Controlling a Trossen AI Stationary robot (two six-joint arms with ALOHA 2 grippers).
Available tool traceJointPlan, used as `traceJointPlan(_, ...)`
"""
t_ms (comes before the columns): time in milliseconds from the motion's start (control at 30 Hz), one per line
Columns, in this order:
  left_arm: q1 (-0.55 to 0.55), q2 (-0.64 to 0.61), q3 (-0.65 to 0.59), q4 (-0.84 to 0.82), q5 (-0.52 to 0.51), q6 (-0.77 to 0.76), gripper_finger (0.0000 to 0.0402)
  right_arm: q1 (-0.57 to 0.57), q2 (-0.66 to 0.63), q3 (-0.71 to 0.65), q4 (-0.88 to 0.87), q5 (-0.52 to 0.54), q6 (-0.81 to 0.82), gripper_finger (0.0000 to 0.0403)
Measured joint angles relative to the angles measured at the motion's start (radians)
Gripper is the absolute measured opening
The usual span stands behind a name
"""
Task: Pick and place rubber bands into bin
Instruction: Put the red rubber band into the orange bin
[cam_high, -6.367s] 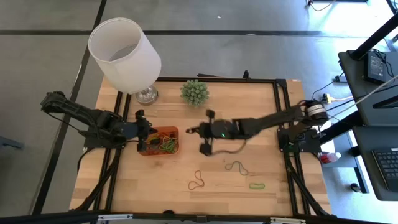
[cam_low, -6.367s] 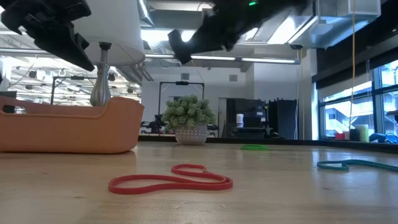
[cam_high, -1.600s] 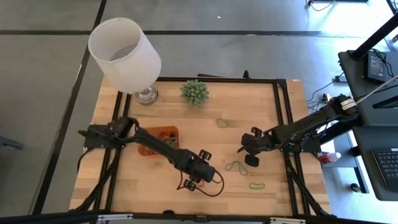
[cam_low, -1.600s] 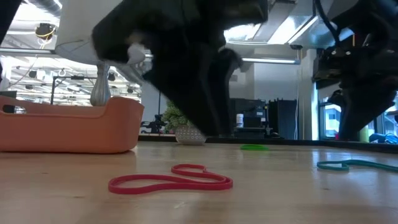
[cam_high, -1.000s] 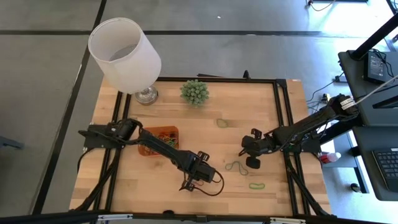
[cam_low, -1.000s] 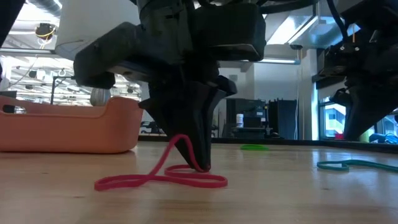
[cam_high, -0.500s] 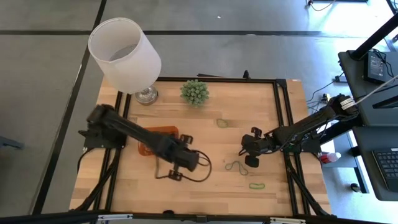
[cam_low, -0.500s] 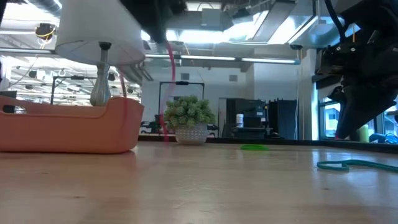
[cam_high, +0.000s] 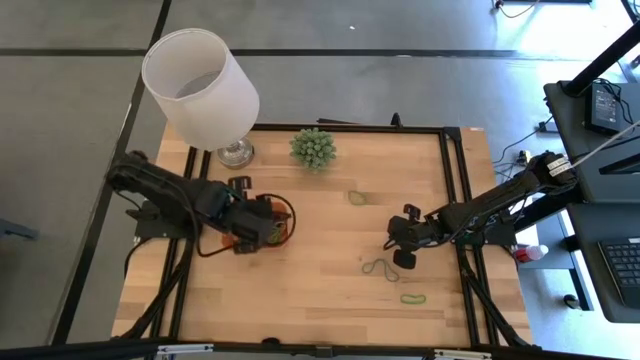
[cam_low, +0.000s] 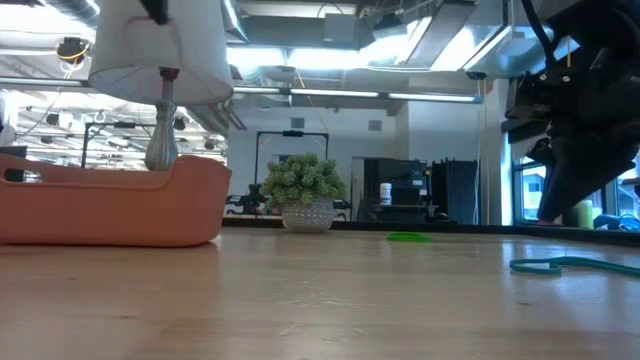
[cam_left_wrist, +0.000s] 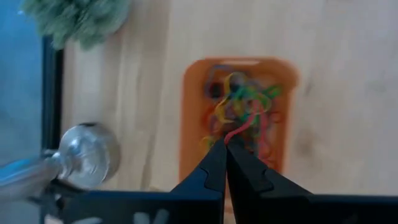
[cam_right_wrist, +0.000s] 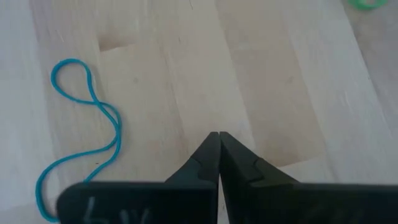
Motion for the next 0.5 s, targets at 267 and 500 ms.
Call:
traceJointPlan(267, 0.012, -0.044, -0.237, 0.039, -0.068, -0.083, 0.0002, 0.0, 0.0, 0.0, 0.019, 0.0, 0.0, 0.0008)
traceJointPlan(500, 0.056, -0.045, -0.508, 0.277, 0.053, -0.073, 0.0002, 0.0, 0.0, 0.0, 0.028, 0.0, -0.001, 0.0008)
